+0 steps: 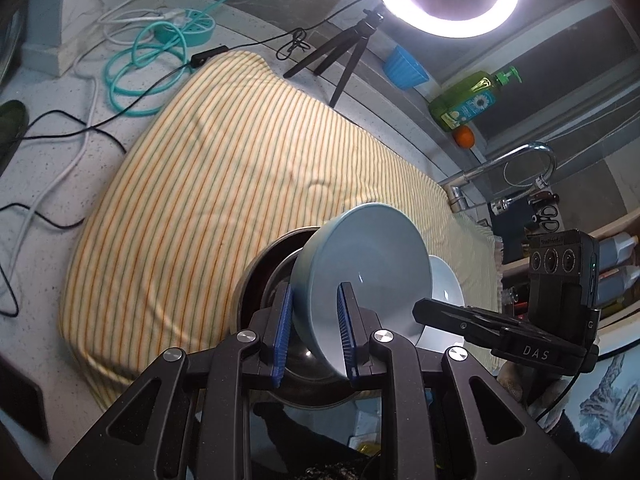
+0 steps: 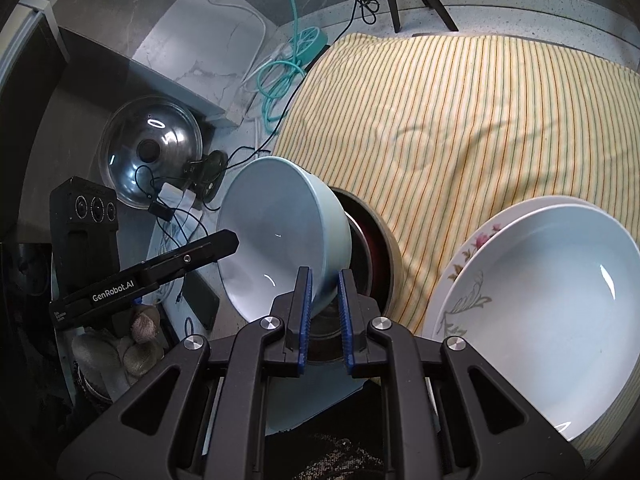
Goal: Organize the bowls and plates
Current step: 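Lift the white bowl and lower it into the red bowl with both grippers, then grip the rim of the nested bowl stack with both grippers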
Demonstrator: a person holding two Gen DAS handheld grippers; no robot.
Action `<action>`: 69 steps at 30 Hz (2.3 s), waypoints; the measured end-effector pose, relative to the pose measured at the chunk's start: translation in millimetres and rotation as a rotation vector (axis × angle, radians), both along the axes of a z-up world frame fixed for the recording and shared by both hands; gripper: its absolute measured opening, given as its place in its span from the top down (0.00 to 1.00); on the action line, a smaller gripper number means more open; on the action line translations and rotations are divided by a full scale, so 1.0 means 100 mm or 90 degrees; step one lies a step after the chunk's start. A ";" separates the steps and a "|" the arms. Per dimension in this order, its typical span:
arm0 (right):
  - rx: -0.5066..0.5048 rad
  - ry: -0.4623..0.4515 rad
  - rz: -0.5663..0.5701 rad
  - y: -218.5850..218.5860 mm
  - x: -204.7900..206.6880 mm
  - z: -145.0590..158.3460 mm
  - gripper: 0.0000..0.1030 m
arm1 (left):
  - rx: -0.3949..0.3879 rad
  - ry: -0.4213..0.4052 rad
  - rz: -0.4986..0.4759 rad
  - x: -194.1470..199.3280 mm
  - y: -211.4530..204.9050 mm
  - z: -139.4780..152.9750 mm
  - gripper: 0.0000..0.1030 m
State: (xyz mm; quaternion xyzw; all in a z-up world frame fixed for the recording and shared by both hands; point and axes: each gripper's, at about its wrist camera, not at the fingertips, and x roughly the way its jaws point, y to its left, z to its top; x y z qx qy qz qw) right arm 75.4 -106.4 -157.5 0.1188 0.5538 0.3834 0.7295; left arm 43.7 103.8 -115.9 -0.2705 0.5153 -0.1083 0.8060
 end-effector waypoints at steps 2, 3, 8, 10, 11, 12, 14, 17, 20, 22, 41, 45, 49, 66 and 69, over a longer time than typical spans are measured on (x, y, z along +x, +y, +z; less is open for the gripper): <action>-0.005 0.006 0.001 0.01 -0.03 -0.02 0.87 | -0.001 0.002 0.001 -0.03 0.00 -0.01 0.80; -0.006 0.009 0.001 0.01 -0.05 -0.03 0.87 | -0.001 0.003 0.001 -0.05 0.00 -0.02 0.80; -0.015 0.017 0.004 0.02 -0.07 -0.08 0.87 | 0.002 0.014 -0.002 -0.10 -0.03 -0.08 0.80; -0.019 0.019 0.004 0.02 -0.08 -0.09 0.87 | 0.002 0.017 -0.002 -0.10 -0.03 -0.11 0.80; -0.020 0.021 0.004 0.02 -0.08 -0.10 0.87 | 0.002 0.019 -0.002 -0.11 -0.03 -0.11 0.80; -0.022 0.022 0.005 0.02 -0.08 -0.11 0.87 | 0.001 0.020 -0.002 -0.11 -0.03 -0.12 0.80; -0.025 0.023 0.006 0.02 -0.08 -0.14 0.87 | 0.005 0.021 -0.004 -0.12 -0.04 -0.14 0.80; -0.031 0.026 0.007 0.04 -0.07 -0.18 0.87 | 0.006 0.026 -0.005 -0.12 -0.04 -0.17 0.80; -0.038 0.030 0.005 0.06 -0.07 -0.21 0.85 | 0.005 0.033 -0.006 -0.11 -0.05 -0.20 0.80; -0.040 0.034 0.005 0.07 -0.06 -0.23 0.85 | 0.010 0.035 -0.008 -0.10 -0.05 -0.21 0.80; 0.001 0.007 -0.031 -0.26 -0.07 -0.17 0.60 | 0.001 -0.020 0.073 -0.34 0.17 -0.14 0.80; 0.013 0.022 -0.055 -0.41 -0.03 -0.24 0.60 | -0.022 -0.010 0.109 -0.45 0.24 -0.27 0.80; 0.028 0.035 -0.070 -0.47 -0.01 -0.30 0.60 | -0.041 0.002 0.124 -0.50 0.24 -0.36 0.80; 0.018 0.051 -0.057 -0.27 0.08 -0.42 0.77 | -0.038 0.022 0.116 -0.45 0.20 -0.51 0.80; 0.016 0.055 -0.053 -0.23 0.10 -0.45 0.79 | -0.037 0.027 0.109 -0.42 0.19 -0.54 0.81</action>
